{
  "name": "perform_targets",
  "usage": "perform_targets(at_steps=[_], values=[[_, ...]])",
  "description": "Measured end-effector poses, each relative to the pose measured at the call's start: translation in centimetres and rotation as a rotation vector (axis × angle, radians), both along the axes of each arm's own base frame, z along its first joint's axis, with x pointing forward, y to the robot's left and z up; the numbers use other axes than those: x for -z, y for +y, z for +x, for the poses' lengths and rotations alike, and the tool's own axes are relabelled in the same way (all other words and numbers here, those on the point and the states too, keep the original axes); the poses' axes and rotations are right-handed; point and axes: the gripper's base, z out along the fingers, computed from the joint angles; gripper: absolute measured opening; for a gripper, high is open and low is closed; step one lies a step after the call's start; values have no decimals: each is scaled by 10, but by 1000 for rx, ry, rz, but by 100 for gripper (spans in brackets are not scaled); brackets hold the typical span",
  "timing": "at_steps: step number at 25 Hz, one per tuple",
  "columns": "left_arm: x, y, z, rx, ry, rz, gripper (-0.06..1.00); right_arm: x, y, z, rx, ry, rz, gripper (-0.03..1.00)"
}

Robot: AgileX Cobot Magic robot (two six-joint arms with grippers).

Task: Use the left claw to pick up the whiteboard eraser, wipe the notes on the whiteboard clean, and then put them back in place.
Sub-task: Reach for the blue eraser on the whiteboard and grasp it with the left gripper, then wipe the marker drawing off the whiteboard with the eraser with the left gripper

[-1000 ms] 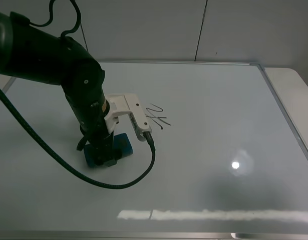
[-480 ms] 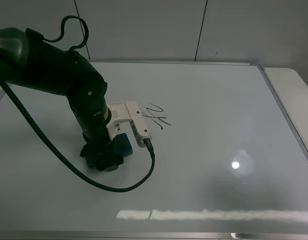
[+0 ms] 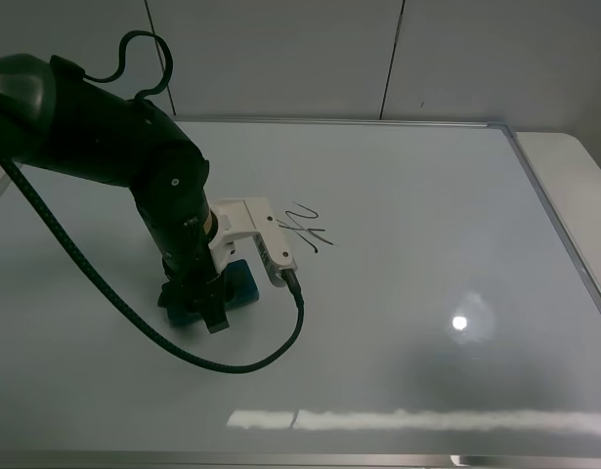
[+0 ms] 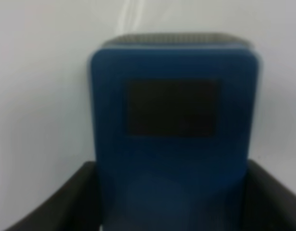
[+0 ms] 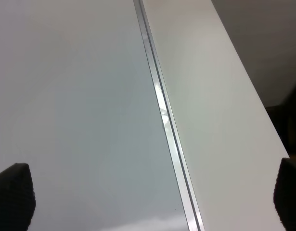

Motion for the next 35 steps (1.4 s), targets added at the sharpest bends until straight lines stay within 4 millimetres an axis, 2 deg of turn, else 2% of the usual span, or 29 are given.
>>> perform_targets(at_steps=[13,18,24,26,31,35], values=[[-2,1,-2,-10,12,4,55,0,0,0,0,0,0,99],[-16,-2,2,-38,-1,-7,55,0,0,0,0,0,0,99],[-57,-24,30,-47,-106,-74,55,0,0,0,0,0,0,99],[-65,-32,40,-67,-119,-87,55,0,0,0,0,0,0,99],[-58,-52,66,-149,-102,-57,55,0,0,0,0,0,0,99],[-46,-58,88,-245,-100,-37,55,0,0,0,0,0,0,99]])
